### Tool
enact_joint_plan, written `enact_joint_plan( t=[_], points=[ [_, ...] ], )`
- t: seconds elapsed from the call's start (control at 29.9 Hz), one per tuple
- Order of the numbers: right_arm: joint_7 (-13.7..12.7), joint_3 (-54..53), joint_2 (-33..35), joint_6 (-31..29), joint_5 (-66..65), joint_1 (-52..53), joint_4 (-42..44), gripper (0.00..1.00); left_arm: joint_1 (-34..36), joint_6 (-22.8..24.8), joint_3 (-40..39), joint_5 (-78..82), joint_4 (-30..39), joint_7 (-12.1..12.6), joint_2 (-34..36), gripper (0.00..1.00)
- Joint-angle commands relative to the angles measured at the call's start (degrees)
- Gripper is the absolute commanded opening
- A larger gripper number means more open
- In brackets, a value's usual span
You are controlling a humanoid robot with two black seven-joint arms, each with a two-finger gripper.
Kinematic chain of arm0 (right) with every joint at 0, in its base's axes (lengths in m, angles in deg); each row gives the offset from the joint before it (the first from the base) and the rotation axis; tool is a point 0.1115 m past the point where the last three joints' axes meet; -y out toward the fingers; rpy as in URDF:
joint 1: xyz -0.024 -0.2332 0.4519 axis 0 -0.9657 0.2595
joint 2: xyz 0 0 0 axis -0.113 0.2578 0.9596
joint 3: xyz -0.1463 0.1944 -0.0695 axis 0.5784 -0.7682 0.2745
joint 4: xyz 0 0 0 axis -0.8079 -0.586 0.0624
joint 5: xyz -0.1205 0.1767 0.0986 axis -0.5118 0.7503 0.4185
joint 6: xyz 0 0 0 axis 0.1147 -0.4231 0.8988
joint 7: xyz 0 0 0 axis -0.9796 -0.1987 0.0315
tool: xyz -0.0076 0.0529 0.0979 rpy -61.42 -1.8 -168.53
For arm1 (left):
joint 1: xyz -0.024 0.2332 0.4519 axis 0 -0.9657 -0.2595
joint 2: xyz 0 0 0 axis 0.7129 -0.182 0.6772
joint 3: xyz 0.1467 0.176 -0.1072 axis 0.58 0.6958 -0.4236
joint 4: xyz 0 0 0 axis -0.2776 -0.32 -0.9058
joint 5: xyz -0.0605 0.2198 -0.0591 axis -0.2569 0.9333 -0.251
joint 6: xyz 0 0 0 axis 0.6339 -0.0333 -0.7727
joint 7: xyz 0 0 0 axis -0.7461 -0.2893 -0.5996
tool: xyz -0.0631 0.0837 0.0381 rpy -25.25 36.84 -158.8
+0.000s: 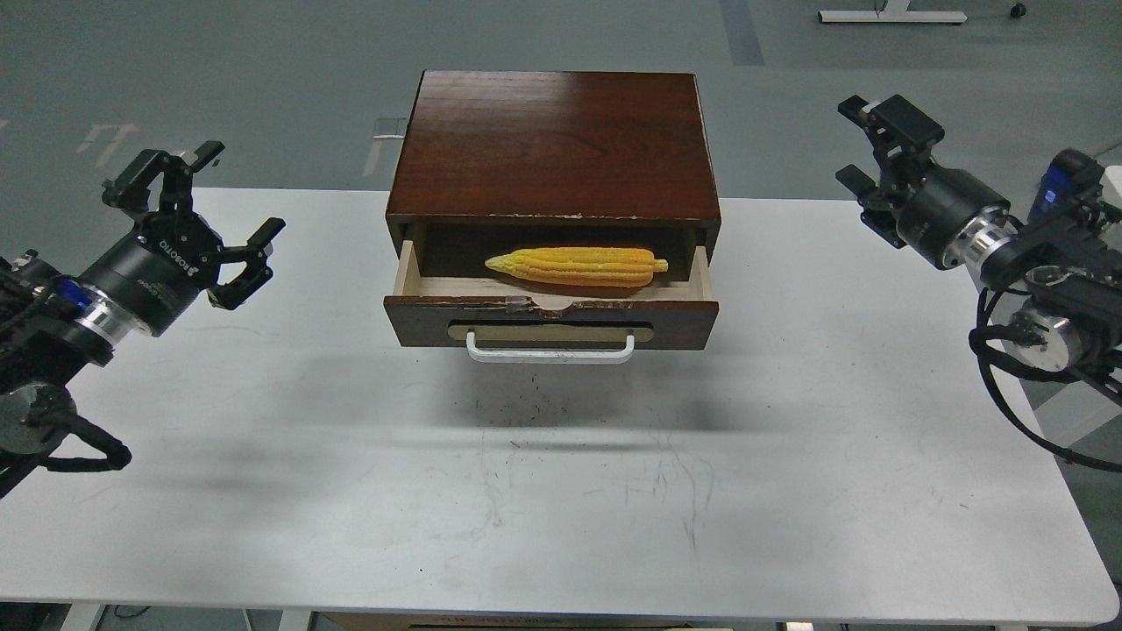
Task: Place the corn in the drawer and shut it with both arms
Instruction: 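Open the right gripper and withdraw it back to the side, then swing the left gripper toward the drawer front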
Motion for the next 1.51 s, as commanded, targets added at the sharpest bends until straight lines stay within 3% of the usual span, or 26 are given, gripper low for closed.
enact_joint_plan(
  t=[0.0, 0.3, 0.5, 0.67, 0.87, 1.0, 1.04, 1.21, 1.47],
  points=[
    [0.0, -3.8, -1.0, -2.4, 4.9, -4.9, 2.6, 0.97, -0.1, 0.0, 0.0, 0.0, -0.3, 0.0, -0.7, 1.0],
    [0.0, -5.9, -5.0, -10.7, 15.2, -8.1, 8.4, 1.0, -0.1, 0.0, 0.7, 0.4, -0.6, 0.0, -0.9, 1.0],
    [0.0, -5.8, -5.3, -10.7, 15.1, -8.3, 8.7, 1.0, 1.3, 0.0, -0.1, 5.0, -1.5, 0.0, 1.8, 1.0],
    [0.0, -5.7, -5.4, -10.6, 15.0, -8.3, 8.7, 1.0, 7.2, 0.0, -0.3, 14.8, -0.1, 0.0, 5.6, 1.0],
    [0.0, -5.6, -5.3, -10.7, 14.7, -8.3, 8.7, 1.0, 11.1, 0.0, -4.9, 31.3, 9.2, 0.0, 7.7, 1.0],
    [0.0, -5.6, -5.3, -10.7, 14.6, -8.5, 8.7, 1.0, 11.5, 0.0, -9.7, 46.6, 21.2, 0.0, 6.6, 1.0],
    [0.0, -5.6, -5.3, -10.7, 14.6, -8.5, 8.7, 1.0, 11.5, 0.0, -9.7, 46.6, 21.2, 0.0, 6.6, 1.0],
    [0.0, -5.6, -5.3, -10.7, 14.3, -9.5, 8.7, 1.0, 12.4, 0.0, -9.5, 72.0, 35.1, 0.0, 0.3, 1.0],
    [0.0, -5.6, -5.1, -10.7, 14.0, -9.6, 8.6, 1.0, 10.9, 0.0, -6.8, 97.4, 37.5, 0.0, -10.7, 0.94]
  ],
)
